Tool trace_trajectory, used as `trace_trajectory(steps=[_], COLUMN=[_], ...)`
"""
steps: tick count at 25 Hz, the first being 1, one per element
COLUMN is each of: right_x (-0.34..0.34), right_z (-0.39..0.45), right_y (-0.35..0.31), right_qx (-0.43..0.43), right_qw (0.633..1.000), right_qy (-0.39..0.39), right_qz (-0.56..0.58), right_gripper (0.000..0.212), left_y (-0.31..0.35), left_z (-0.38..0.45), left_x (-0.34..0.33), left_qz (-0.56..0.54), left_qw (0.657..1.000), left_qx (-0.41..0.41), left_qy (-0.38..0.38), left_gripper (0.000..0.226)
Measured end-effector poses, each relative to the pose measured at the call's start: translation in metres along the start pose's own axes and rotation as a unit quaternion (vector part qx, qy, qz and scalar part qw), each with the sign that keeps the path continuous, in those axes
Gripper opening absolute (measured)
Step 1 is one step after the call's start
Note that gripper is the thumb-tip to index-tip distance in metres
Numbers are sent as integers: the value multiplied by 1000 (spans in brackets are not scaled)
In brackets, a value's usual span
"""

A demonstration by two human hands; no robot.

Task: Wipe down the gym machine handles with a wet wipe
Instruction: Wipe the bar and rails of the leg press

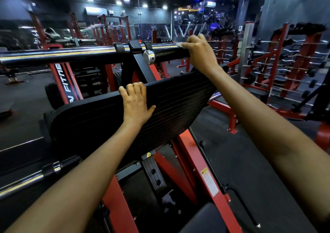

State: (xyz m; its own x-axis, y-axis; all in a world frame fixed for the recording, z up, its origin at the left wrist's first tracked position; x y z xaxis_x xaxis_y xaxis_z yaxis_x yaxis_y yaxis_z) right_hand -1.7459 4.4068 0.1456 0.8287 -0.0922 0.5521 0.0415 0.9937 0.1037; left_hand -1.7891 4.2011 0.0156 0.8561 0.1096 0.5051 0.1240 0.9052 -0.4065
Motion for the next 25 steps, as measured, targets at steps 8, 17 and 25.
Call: trace_trajectory(steps=[8,17,25], right_x=[5,-11,-42], right_z=[14,-39,-21], right_y=[-65,-87,-116], right_qx=[-72,19,-480], right_qw=[991,946,285], right_qy=[21,179,-4], right_qz=[109,271,830], right_gripper=[28,9,30], left_y=[-1,-4,-5], left_z=[0,0,0], left_x=[10,13,11], left_qz=[-36,-44,-45], left_qw=[998,996,998], left_qx=[17,10,2], left_qy=[-41,-71,-54], left_gripper=[89,93,91])
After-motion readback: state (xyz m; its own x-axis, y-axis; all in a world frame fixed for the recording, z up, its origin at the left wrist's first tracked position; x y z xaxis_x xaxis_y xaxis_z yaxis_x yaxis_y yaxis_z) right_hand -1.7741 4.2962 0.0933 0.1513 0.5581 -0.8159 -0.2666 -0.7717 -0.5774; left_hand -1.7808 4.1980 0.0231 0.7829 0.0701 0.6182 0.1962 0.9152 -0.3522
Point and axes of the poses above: each hand's wrist, its own z-axis towards the middle knuckle, its own x-axis out of the back of the hand, y = z × x, the point moved 3 cm from there along z, towards the middle knuckle, and after that the axes turned 2 degrees about x, right-handed, at the moved point
